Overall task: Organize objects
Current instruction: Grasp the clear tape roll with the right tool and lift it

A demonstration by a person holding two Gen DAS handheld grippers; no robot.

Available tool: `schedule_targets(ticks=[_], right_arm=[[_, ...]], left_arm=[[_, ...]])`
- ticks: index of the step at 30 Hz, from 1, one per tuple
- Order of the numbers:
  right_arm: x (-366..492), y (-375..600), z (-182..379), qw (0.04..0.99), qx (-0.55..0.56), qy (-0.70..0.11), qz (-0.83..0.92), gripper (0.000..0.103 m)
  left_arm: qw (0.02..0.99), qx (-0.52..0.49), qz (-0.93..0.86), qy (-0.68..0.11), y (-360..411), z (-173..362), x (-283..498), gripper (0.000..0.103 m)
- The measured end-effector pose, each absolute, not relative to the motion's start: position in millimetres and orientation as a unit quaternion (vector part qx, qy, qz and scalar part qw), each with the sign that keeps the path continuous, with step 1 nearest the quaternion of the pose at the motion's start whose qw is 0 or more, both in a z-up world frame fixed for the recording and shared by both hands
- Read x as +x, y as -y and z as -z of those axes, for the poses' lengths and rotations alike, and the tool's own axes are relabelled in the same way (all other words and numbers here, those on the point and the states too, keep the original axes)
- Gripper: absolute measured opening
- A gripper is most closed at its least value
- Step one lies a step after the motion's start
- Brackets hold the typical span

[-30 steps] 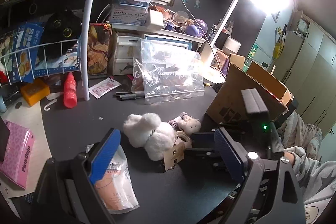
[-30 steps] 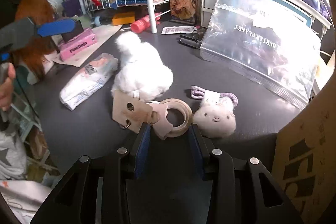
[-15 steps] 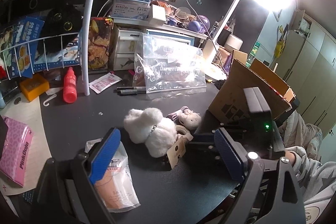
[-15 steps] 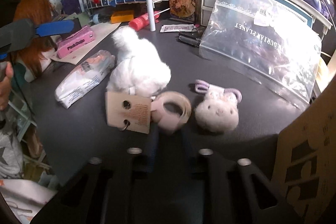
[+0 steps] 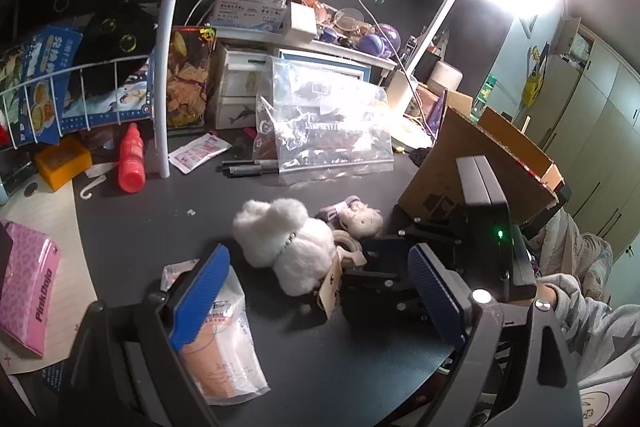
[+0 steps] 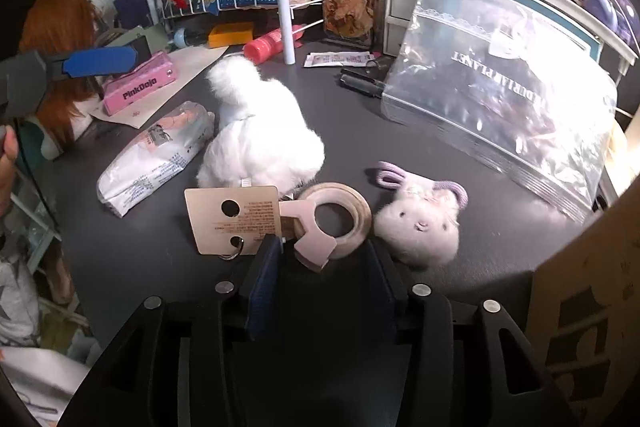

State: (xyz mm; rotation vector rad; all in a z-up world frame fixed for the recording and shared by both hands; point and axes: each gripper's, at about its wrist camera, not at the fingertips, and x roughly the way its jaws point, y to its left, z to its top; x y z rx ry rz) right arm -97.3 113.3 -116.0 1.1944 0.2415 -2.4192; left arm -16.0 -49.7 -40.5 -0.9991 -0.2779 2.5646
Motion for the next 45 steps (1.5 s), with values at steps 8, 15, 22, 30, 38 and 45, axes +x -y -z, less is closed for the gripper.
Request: schedule_targets(ticks=[8,15,22,30,38,45], right_arm=[[-105.0,-105.8,119.0,0.219,0.427,-0.100,0.871,0.056],[-108.0,-104.9,118.5,0.222,0.427,-0.106,0.870,0.035],[-87.8,-107.2,116.3,0.241,0.435,-0.097,0.862,0.035],[-69.5,-105.7,116.6,0.235,0.431,-0.122,0.863,0.041],[-81.3,-106.9,116.7,0.234,0.425,-0.119,0.866,0.039],[-62.8,-114.3,104.7,0.221,0.414,-0.124,0.875,0.039]], left_arm=[[0.188,-0.363,-0.906,0.105,53.7,47.1,-16.0,0.090],[0.187,-0.363,-0.906,0.106,55.7,47.2,-14.3,0.090],[0.192,-0.368,-0.904,0.106,54.0,50.4,-13.6,0.090],[0.195,-0.373,-0.901,0.103,48.9,51.8,-14.6,0.090],[0.194,-0.378,-0.900,0.101,47.2,51.9,-14.6,0.090],[0.209,-0.389,-0.891,0.102,39.3,56.9,-19.0,0.090]])
